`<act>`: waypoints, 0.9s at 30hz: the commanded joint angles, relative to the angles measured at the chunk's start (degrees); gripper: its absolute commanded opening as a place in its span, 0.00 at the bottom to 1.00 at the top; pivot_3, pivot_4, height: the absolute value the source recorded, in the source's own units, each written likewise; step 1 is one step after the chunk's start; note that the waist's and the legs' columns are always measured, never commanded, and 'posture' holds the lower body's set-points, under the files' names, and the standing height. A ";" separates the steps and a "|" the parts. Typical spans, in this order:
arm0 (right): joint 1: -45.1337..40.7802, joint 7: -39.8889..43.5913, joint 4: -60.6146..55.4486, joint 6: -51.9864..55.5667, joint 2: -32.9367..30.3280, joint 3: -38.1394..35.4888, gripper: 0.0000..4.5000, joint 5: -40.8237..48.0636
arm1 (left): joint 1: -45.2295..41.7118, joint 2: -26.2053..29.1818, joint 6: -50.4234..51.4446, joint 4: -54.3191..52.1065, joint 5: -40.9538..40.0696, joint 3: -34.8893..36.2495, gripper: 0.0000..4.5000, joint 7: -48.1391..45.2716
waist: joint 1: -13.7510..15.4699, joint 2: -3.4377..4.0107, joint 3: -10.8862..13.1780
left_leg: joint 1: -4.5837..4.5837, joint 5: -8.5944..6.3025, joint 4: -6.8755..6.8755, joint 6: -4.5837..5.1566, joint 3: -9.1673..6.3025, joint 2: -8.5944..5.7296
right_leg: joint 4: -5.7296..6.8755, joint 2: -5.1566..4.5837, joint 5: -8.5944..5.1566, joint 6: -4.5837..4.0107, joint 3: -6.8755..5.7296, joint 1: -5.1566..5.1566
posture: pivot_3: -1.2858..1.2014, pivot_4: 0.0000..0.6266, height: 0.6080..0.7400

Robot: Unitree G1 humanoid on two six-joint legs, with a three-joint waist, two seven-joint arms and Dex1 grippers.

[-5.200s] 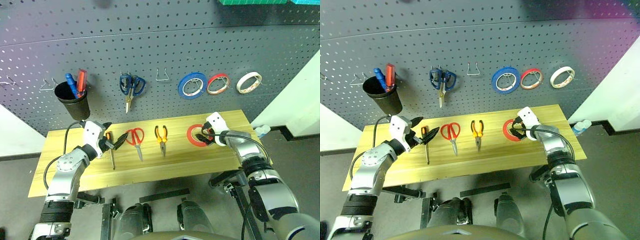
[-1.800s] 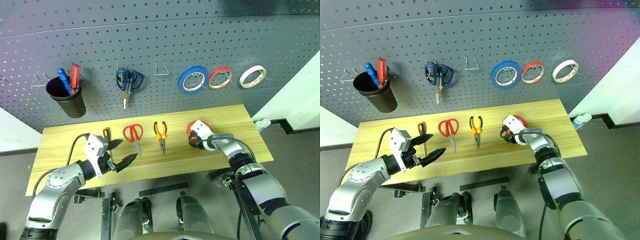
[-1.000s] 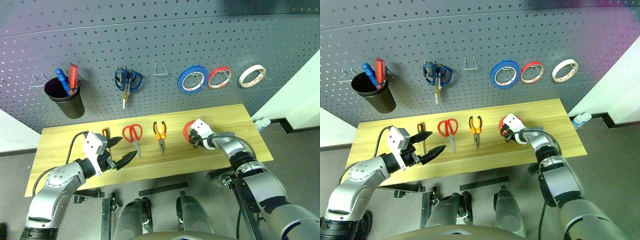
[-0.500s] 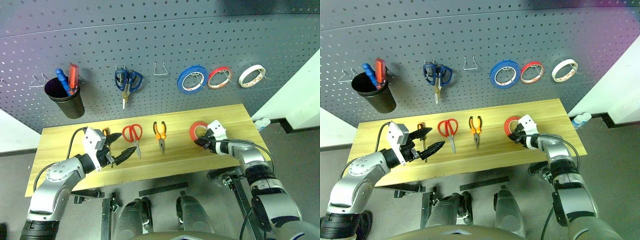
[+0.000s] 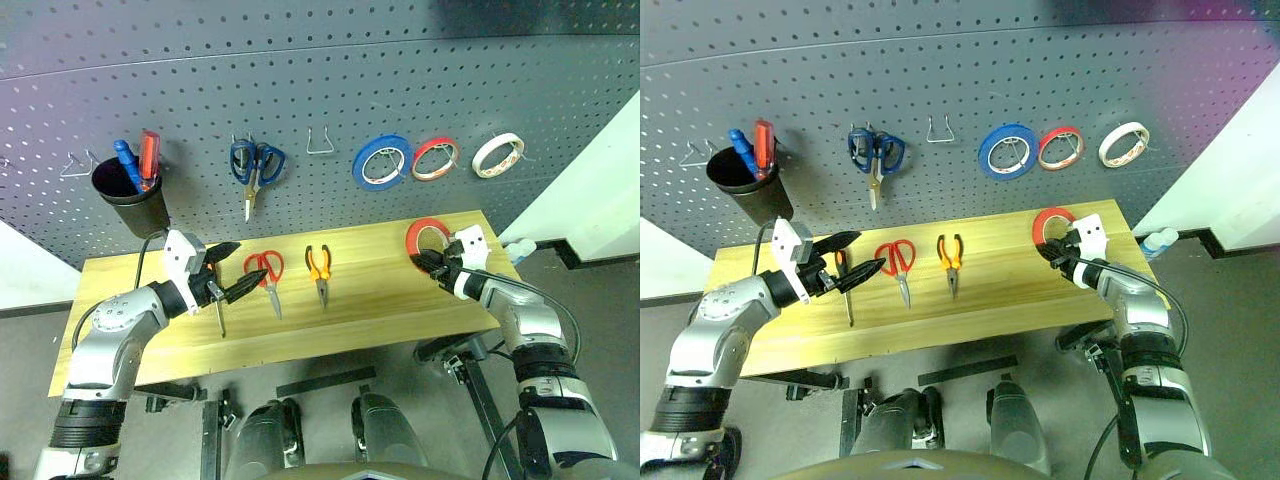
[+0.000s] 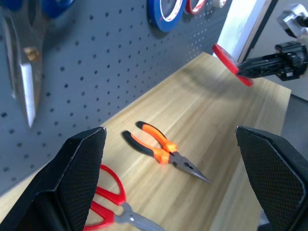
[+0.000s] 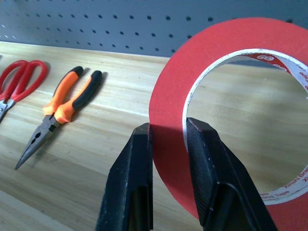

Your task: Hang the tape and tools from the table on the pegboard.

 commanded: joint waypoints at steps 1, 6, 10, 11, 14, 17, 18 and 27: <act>1.20 -0.46 -5.14 0.32 -1.51 -2.23 0.15 2.21 | -2.02 -0.04 -1.97 0.91 0.31 -0.11 1.00 -1.23 | -0.16 -0.03 -0.32 | -0.01 -0.01 0.04 0.02 0.04 0.00 | 0.00 -0.01 0.03 0.05 0.02 0.01 | 0.42 0.09 1.00; 3.67 -1.74 -12.25 3.15 -2.45 -4.12 0.15 4.60 | -5.58 -0.79 -3.62 5.15 1.14 -0.76 1.00 -2.44 | -1.34 -0.09 -1.35 | -0.02 -0.05 0.18 0.08 0.10 -0.03 | 0.00 -0.04 0.11 0.19 0.09 0.05 | 0.40 0.06 1.00; 3.77 -3.23 -15.70 3.92 -2.70 -6.24 0.15 6.74 | -7.80 -1.48 -4.57 7.62 1.66 -1.52 1.00 -3.29 | -2.57 -0.07 -2.12 | -0.01 -0.05 0.21 0.09 0.12 -0.02 | 0.01 -0.03 0.12 0.22 0.14 0.05 | 0.39 0.06 1.00; 3.82 -3.57 -16.60 4.14 -2.73 -6.70 0.15 7.28 | -8.02 -1.58 -4.86 8.01 1.79 -1.72 1.00 -3.48 | -2.89 -0.08 -2.28 | -0.01 -0.05 0.21 0.09 0.12 -0.02 | 0.02 -0.03 0.12 0.22 0.14 0.05 | 0.39 0.06 1.00; 4.40 -3.93 -19.36 5.18 -2.99 -6.76 0.15 8.25 | -8.93 -1.71 -5.44 9.31 2.14 -2.01 1.00 -4.03 | -4.31 -0.09 -2.65 | 0.00 -0.05 0.21 0.11 0.12 -0.02 | 0.04 -0.01 0.13 0.23 0.18 0.05 | 0.39 0.06 1.00; 4.70 -5.06 -22.70 5.95 -2.78 -7.18 0.15 9.42 | -9.62 -1.90 -5.56 9.97 2.27 -2.08 1.00 -4.60 | -5.48 -0.10 -2.88 | 0.03 -0.05 0.23 0.13 0.12 -0.01 | 0.08 0.02 0.13 0.23 0.21 0.06 | 0.38 0.05 1.00; 4.69 -5.18 -23.80 6.37 -2.72 -7.35 0.15 10.09 | -9.77 -1.83 -5.78 10.12 2.51 -2.21 1.00 -4.78 | -5.84 -0.09 -2.98 | 0.04 -0.05 0.26 0.13 0.12 -0.01 | 0.13 0.01 0.13 0.23 0.22 0.07 | 0.38 0.05 1.00; 1.27 -5.62 -25.93 6.91 -1.95 -3.98 0.15 10.56 | -10.52 -2.20 -5.79 10.64 2.68 -2.20 1.00 -5.04 | -8.18 -0.09 -3.63 | 0.17 -0.15 0.42 0.46 0.12 -0.02 | 0.32 0.01 0.17 0.31 0.31 0.18 | 0.39 0.04 1.00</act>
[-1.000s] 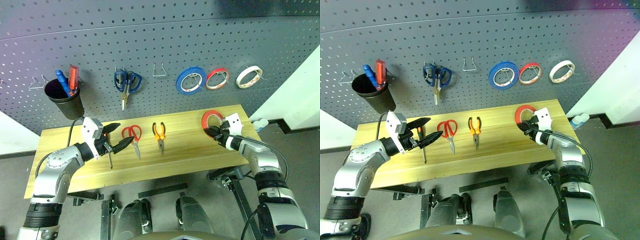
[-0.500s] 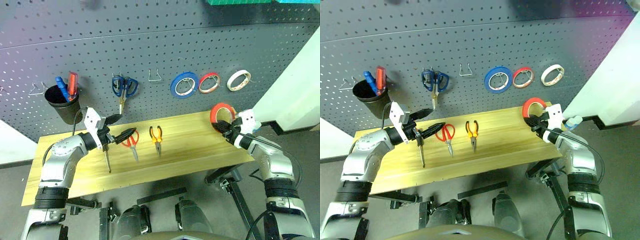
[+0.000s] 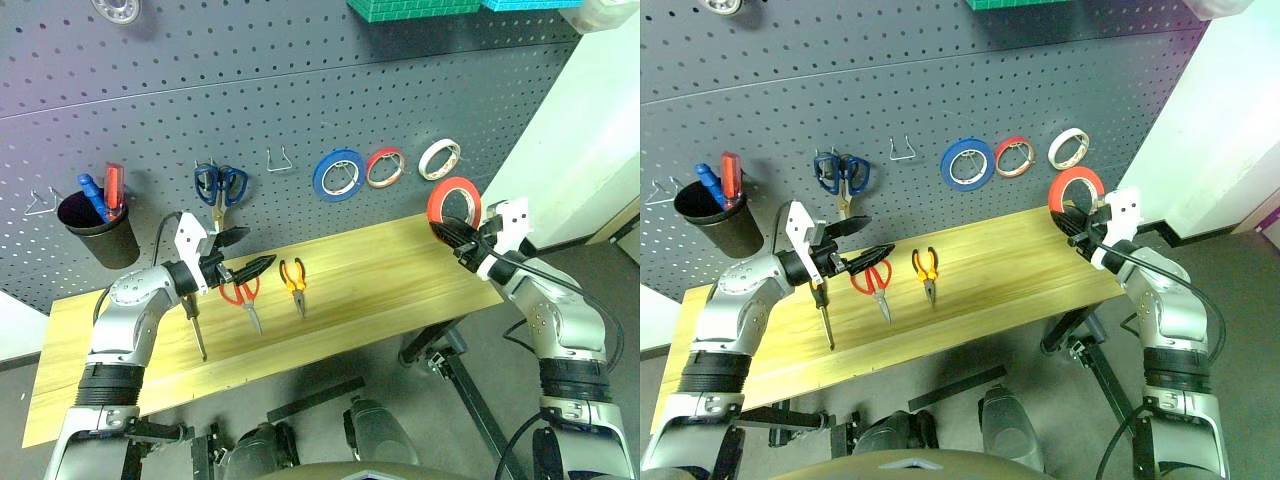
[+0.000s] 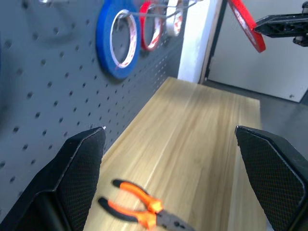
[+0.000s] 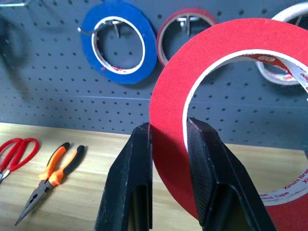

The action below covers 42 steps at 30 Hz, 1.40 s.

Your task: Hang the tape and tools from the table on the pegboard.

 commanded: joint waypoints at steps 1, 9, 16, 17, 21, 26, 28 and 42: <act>-3.51 0.00 -2.72 -0.49 0.49 0.99 0.15 1.07 | -0.79 0.03 -0.99 -0.71 0.20 0.23 1.00 -0.05 | -0.60 0.00 -0.01 | 0.01 0.01 0.03 0.03 0.00 0.00 | 0.06 -0.01 0.00 0.01 0.01 0.00 | 0.39 0.04 1.00; -10.69 1.51 4.92 -4.64 2.93 5.32 0.15 -1.20 | 1.53 0.14 -0.21 -3.80 -0.12 0.71 1.00 1.15 | -1.27 0.00 -0.03 | 0.04 0.03 0.43 0.09 -0.03 0.01 | 0.52 -0.01 0.01 0.01 0.05 0.00 | 0.41 0.04 1.00; -15.96 3.36 14.95 -10.32 4.82 7.77 0.15 -3.80 | 4.35 0.56 1.11 -7.79 -0.78 1.41 1.00 2.66 | -0.75 -0.06 -0.07 | 0.03 0.00 0.52 0.15 -0.04 0.00 | 0.53 -0.05 0.04 0.06 0.05 0.03 | 0.43 0.04 1.00; -16.80 3.82 16.33 -11.01 4.99 7.97 0.15 -3.98 | 4.90 0.66 1.36 -8.52 -0.84 1.57 1.00 2.92 | -0.60 -0.06 -0.07 | 0.02 0.00 0.52 0.15 -0.04 0.00 | 0.53 -0.05 0.04 0.06 0.05 0.04 | 0.43 0.04 1.00; -19.45 4.83 20.47 -13.25 5.66 8.63 0.15 -4.90 | 6.70 1.02 2.52 -10.87 -1.37 2.40 1.00 3.83 | -0.05 -0.06 -0.07 | 0.02 0.00 0.52 0.15 -0.04 0.00 | 0.55 -0.05 0.04 0.06 0.05 0.02 | 0.44 0.05 1.00; -21.43 5.69 24.36 -15.73 6.45 9.05 0.15 -6.16 | 9.09 1.15 3.77 -13.93 -1.93 3.19 1.00 4.96 | 1.29 -0.04 -0.08 | 0.03 0.00 0.52 0.15 -0.04 0.01 | 0.58 -0.04 0.05 0.05 0.06 0.00 | 0.45 0.05 1.00; -22.48 5.99 26.66 -16.92 6.61 9.25 0.15 -6.77 | 10.07 1.23 4.23 -15.07 -2.02 3.54 1.00 5.43 | 2.27 -0.04 -0.08 | 0.03 0.00 0.52 0.15 -0.03 0.00 | 0.57 -0.06 0.05 0.05 0.06 0.00 | 0.46 0.05 1.00; -29.11 3.84 45.57 -28.62 6.87 9.11 0.15 -12.52 | 14.93 1.99 6.81 -20.86 -3.70 5.16 1.00 7.92 | 4.42 -0.03 -0.11 | 0.08 -0.07 0.53 -0.10 -0.02 0.01 | 0.57 -0.10 0.12 -0.07 0.06 0.02 | 0.48 0.08 1.00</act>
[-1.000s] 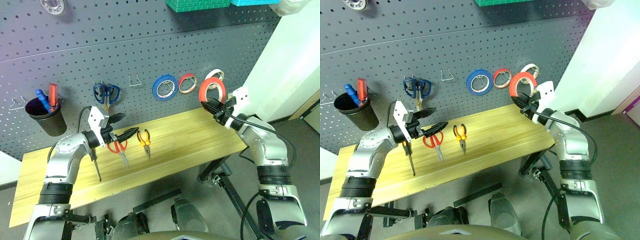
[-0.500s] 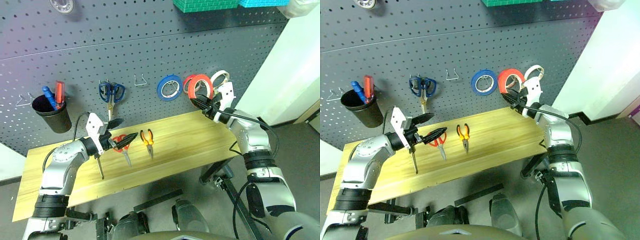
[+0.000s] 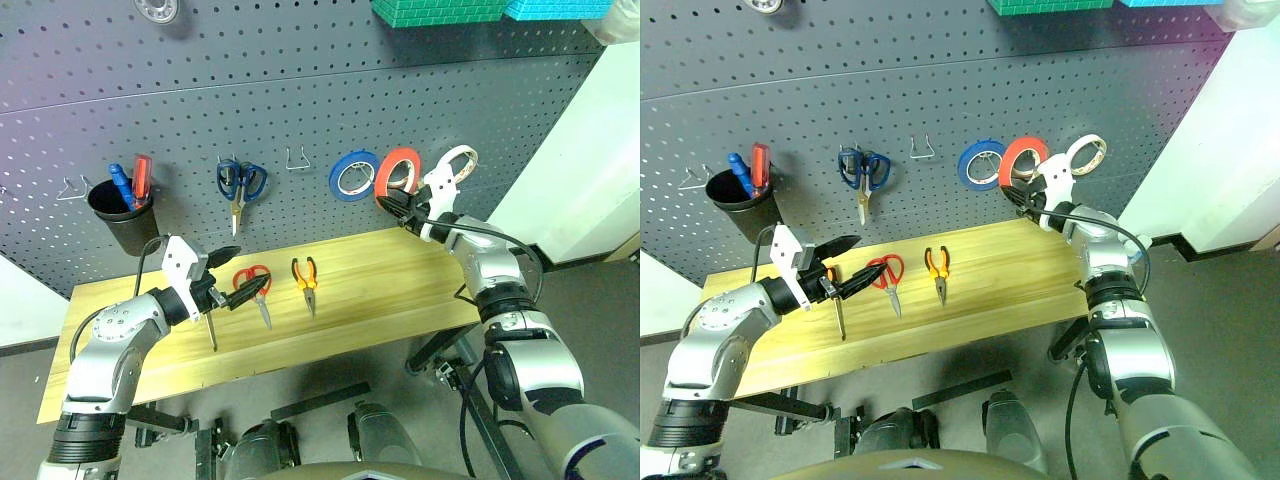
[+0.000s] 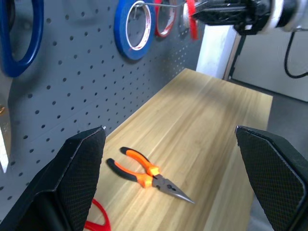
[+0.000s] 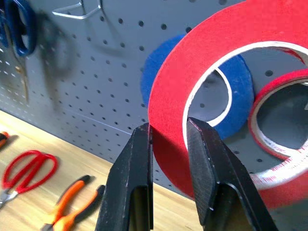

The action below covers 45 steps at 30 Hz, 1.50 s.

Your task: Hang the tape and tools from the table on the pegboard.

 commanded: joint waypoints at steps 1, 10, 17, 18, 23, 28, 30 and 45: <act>-2.59 -1.30 2.09 -2.13 -0.36 -0.64 0.15 -0.96 | 0.60 0.85 0.13 -2.65 -1.19 2.02 1.00 0.58 | 0.29 0.00 0.00 | 0.00 0.00 0.00 0.00 0.00 0.01 | 0.00 0.00 0.00 0.00 0.00 -0.01 | 0.48 0.09 1.00; -3.29 -1.93 4.67 -3.94 -0.95 -0.97 0.15 -1.98 | 0.43 0.50 0.86 -3.21 -1.55 1.59 1.00 1.26 | 1.24 0.01 0.01 | -0.02 -0.01 -0.03 -0.02 0.00 0.01 | -0.06 -0.04 0.00 -0.03 0.01 -0.04 | 0.47 0.10 1.00; -4.88 -4.37 8.61 -5.52 -1.83 -1.09 0.15 -3.62 | 0.47 0.69 1.55 -3.77 -2.63 1.54 1.00 1.36 | 1.18 0.02 0.02 | -0.02 -0.02 -0.08 -0.02 0.00 0.01 | -0.08 -0.05 -0.01 -0.05 0.01 -0.08 | 0.47 0.11 1.00; -5.11 -4.45 9.12 -5.44 -1.81 -1.38 0.15 -3.44 | 0.65 0.77 1.67 -3.98 -2.85 1.70 1.00 1.35 | 1.19 0.03 0.02 | -0.02 -0.02 -0.09 -0.02 0.00 0.01 | -0.09 -0.06 -0.01 -0.05 0.01 -0.08 | 0.48 0.11 1.00; -5.89 -4.44 11.07 -5.75 -2.22 -1.22 0.31 -3.89 | 1.71 0.81 2.54 -5.66 -3.88 2.59 1.00 1.85 | 1.22 0.04 0.03 | -0.03 -0.02 -0.15 -0.02 0.00 0.01 | -0.14 -0.07 -0.01 -0.05 0.01 -0.08 | 0.48 0.11 1.00; -6.87 -4.99 13.00 -6.45 -2.14 -1.44 0.65 -4.35 | 2.21 0.74 2.82 -6.52 -4.09 2.45 1.00 2.26 | 1.36 0.05 0.04 | -0.03 -0.01 -0.25 -0.03 0.01 0.00 | -0.20 -0.08 -0.02 -0.06 0.01 -0.11 | 0.48 0.12 1.00; -6.97 -4.64 13.08 -6.47 -2.01 -1.27 0.81 -4.51 | 2.34 0.76 2.99 -6.81 -4.29 2.46 1.00 2.33 | 1.40 0.06 0.04 | -0.03 -0.01 -0.27 -0.03 0.01 0.00 | -0.21 -0.08 -0.02 -0.07 0.01 -0.12 | 0.48 0.12 1.00; 1.06 3.54 5.32 -1.83 -2.03 -0.94 0.98 -2.69 | 3.21 0.98 3.04 -7.25 -4.53 2.47 1.00 2.28 | 2.90 0.08 0.05 | -0.03 0.03 -0.78 -0.09 0.05 -0.02 | -0.63 -0.10 -0.05 -0.12 -0.01 -0.16 | 0.48 0.13 1.00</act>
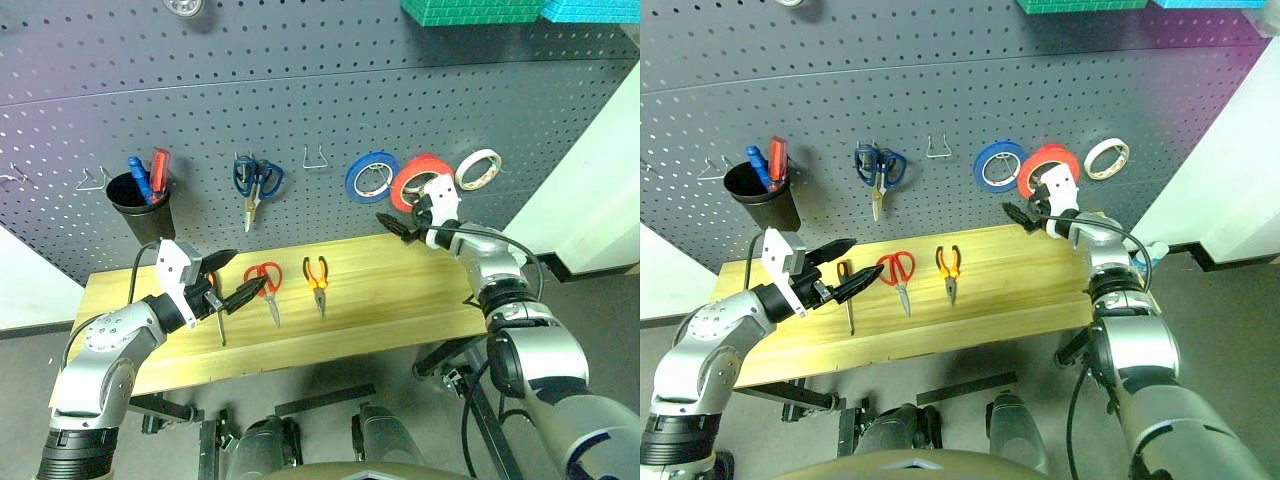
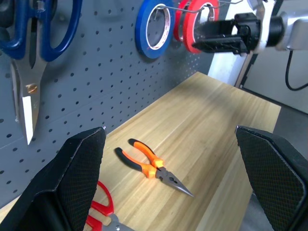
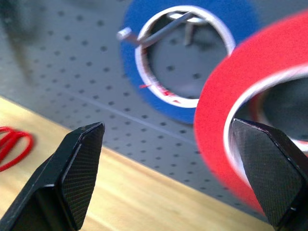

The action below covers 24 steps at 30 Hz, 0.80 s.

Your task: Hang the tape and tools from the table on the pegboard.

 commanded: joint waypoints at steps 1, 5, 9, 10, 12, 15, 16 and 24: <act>2.82 2.61 -5.76 1.91 -0.68 -0.71 0.98 1.82 | 0.27 0.66 -0.45 -2.27 -0.79 0.84 1.00 -0.42 | -0.06 0.02 0.01 | -0.01 0.00 -0.04 0.00 0.01 0.00 | -0.05 0.00 0.00 0.00 0.00 0.01 | 0.47 0.13 1.00; 6.50 4.44 -12.28 5.69 -0.80 -1.15 0.98 3.68 | 0.46 0.91 -0.27 -2.41 -0.98 0.91 1.00 -0.65 | -0.24 0.10 0.06 | -0.02 0.00 -0.09 0.00 0.02 0.00 | -0.14 0.00 0.00 0.01 0.00 0.00 | 0.47 0.14 1.00; 10.84 6.02 -20.52 10.88 0.09 0.05 0.98 5.32 | 0.61 1.24 -0.17 -2.49 -0.92 0.90 1.00 -0.80 | -0.27 0.11 0.07 | -0.02 -0.01 -0.12 0.01 0.00 0.01 | -0.13 0.00 0.00 0.00 -0.01 -0.01 | 0.47 0.14 1.00; 12.15 6.38 -22.67 12.11 0.59 0.85 0.98 5.43 | 0.72 1.33 -0.07 -2.51 -0.97 0.95 1.00 -0.86 | -0.22 0.11 0.07 | -0.01 -0.01 -0.12 0.01 0.00 0.01 | -0.13 0.00 0.00 0.00 -0.01 -0.01 | 0.47 0.14 1.00; 13.93 6.33 -25.90 14.25 1.58 1.68 0.98 5.78 | 1.07 1.61 -0.09 -2.68 -0.80 1.08 1.00 -0.94 | -0.20 0.11 0.07 | -0.01 -0.02 -0.13 0.02 -0.01 0.01 | -0.14 -0.01 0.00 0.00 -0.01 -0.01 | 0.47 0.15 1.00; 14.67 5.55 -27.34 15.68 2.00 1.65 0.98 5.75 | 1.69 1.84 -0.15 -2.93 -0.73 1.39 1.00 -0.80 | -0.23 0.12 0.08 | -0.01 -0.03 -0.14 0.02 0.00 0.00 | -0.16 -0.02 0.00 0.00 -0.01 -0.01 | 0.47 0.14 1.00; 14.74 5.40 -27.75 16.11 2.23 1.83 0.98 5.78 | 2.63 2.07 -0.08 -3.47 -0.82 2.06 1.00 -0.56 | -0.22 0.13 0.08 | -0.02 -0.03 -0.14 0.02 0.00 0.00 | -0.16 -0.03 0.00 0.00 -0.01 -0.02 | 0.47 0.14 1.00; 14.26 4.85 -27.55 17.41 4.10 3.09 0.98 5.66 | 10.21 3.77 0.35 -7.55 -2.78 7.61 1.00 -0.10 | 0.00 0.16 0.10 | -0.02 -0.04 -0.26 0.01 0.00 0.00 | -0.24 -0.03 -0.04 -0.07 -0.01 -0.06 | 0.48 0.14 1.00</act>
